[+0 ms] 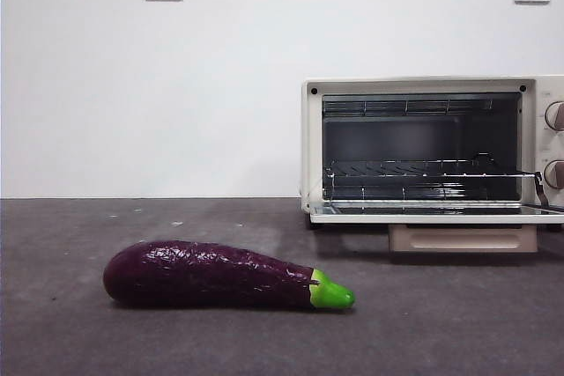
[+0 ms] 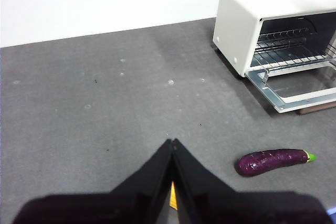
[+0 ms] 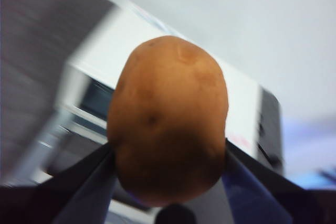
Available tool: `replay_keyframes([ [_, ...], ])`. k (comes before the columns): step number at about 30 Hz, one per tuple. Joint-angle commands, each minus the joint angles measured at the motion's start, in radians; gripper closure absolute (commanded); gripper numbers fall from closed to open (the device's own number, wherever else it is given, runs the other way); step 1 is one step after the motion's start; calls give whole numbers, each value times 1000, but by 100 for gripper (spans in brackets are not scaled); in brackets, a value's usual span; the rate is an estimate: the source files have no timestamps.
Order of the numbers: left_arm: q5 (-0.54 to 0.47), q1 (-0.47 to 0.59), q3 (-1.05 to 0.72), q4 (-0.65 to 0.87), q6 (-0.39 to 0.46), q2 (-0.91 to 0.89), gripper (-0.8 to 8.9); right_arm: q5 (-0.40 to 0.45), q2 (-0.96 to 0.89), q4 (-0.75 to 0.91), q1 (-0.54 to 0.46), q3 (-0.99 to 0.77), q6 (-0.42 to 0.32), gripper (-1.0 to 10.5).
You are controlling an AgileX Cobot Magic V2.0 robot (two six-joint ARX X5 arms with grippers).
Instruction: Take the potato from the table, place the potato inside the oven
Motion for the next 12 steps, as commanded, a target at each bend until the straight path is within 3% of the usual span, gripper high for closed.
replay_keyframes([
  [1, -3, -1, -3, 5, -3, -5, 821, -2, -105, -26, -68, -163, 55, 883],
  [4, -3, -1, -3, 5, -3, -5, 821, -58, -222, 58, -143, -334, 34, 883],
  [8, -2, -1, -3, 5, -4, -4, 821, -342, -421, 355, -241, -616, -39, 884],
  [10, 0, -1, -3, 5, -4, -4, 821, -420, -497, 449, -285, -742, -30, 884],
  [12, 1, -1, -3, 5, -7, -4, 821, -445, -548, 499, -319, -856, -24, 883],
])
